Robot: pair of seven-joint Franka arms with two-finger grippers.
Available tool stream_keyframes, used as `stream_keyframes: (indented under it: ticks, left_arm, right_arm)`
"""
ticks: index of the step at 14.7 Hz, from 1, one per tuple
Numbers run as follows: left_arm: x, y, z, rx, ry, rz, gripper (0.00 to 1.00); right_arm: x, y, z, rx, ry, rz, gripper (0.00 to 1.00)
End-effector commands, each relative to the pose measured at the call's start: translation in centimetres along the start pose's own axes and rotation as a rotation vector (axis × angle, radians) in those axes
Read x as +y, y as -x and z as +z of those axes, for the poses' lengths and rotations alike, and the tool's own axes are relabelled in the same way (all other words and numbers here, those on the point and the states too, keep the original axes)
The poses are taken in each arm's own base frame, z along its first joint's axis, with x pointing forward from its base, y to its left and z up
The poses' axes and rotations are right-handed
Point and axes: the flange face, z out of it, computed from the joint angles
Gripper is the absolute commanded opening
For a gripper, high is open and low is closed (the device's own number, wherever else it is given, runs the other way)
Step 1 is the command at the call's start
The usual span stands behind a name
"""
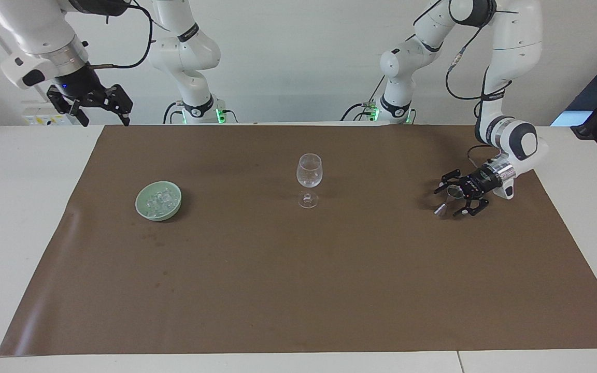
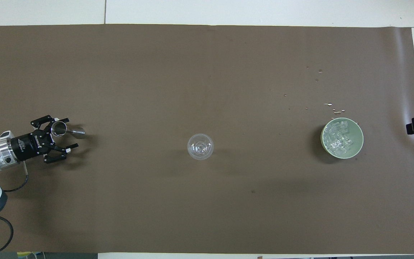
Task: Pour wine and add ice with both arms
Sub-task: 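Lift the jigger with the left gripper toward the clear glass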
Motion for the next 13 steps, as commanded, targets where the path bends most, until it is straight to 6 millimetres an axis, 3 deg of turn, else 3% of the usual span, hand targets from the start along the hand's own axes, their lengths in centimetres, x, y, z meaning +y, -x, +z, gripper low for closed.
stream_keyframes:
  ticks: [1, 2, 5, 7, 9, 13]
  left_arm:
    - [-0.9, 0.8, -0.1, -0.023, 0.016, 0.009, 0.26]
    - [-0.8, 0.8, -0.3, -0.024, 0.021, 0.012, 0.00]
    - [-0.6, 0.9, -0.5, -0.022, 0.026, 0.012, 0.00]
    - [-0.4, 2.0, -0.8, -0.027, 0.027, 0.028, 0.00]
    - [-0.3, 4.4, -1.0, -0.042, 0.018, 0.066, 0.00]
    - [-0.4, 11.4, 0.6, -0.026, -0.019, 0.079, 0.00]
  right_arm:
    - [0.2, 0.5, 0.1, 0.004, -0.018, -0.006, 1.00]
    - [0.1, 0.5, 0.0, 0.006, -0.017, -0.008, 1.00]
    - [0.1, 0.5, 0.1, 0.004, -0.017, -0.009, 1.00]
    - [0.2, 0.5, 0.1, 0.004, -0.018, -0.008, 1.00]
    - [0.1, 0.5, 0.1, 0.004, -0.017, -0.009, 1.00]
    - [0.1, 0.5, 0.0, 0.006, -0.017, -0.008, 1.00]
